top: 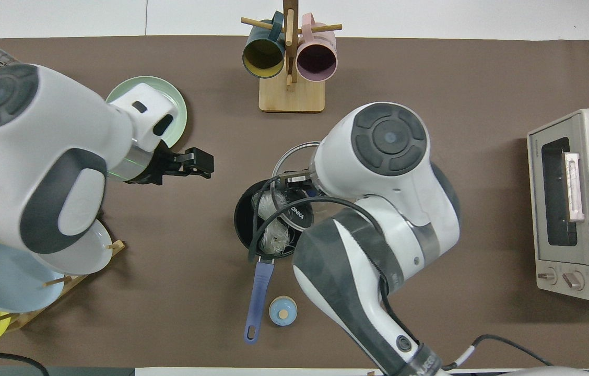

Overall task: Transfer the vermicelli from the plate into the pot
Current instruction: 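Withdraw the left gripper while the right gripper brings the lid over the saucepan, then lower the glass lid onto the saucepan with the right gripper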

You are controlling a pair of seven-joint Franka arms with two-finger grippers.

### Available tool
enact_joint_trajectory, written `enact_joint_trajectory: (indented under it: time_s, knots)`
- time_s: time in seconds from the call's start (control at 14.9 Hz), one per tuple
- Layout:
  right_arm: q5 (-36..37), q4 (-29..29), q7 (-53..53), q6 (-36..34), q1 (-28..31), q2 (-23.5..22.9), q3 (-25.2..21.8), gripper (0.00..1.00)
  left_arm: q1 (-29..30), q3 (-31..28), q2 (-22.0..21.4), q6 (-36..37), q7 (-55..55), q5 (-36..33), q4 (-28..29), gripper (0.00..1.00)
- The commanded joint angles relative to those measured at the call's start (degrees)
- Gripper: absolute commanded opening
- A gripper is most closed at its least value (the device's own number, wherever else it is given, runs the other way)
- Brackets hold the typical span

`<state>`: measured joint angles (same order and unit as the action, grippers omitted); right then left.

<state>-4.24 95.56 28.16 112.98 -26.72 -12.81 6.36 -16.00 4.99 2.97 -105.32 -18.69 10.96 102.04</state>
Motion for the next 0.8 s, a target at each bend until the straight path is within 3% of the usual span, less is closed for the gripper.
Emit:
enact_joint_trajectory:
  time_s: [0.0,0.2,0.74]
  knots:
    - [3.69,-10.7,9.5,-1.17,-4.73,-9.48,-0.04,0.0,5.61,0.46,-4.18,4.4,5.4,-2.86,0.09,1.0]
    - [6.17,-14.79,16.39,-3.3,-8.16,-13.56,0.05,0.0,9.75,0.46,-7.44,7.66,9.89,-5.24,0.26,1.0]
    - [5.82,-9.78,16.66,-5.58,-8.17,-12.51,0.05,0.0,11.7,0.11,-13.6,17.07,12.54,-9.99,-0.26,1.0]
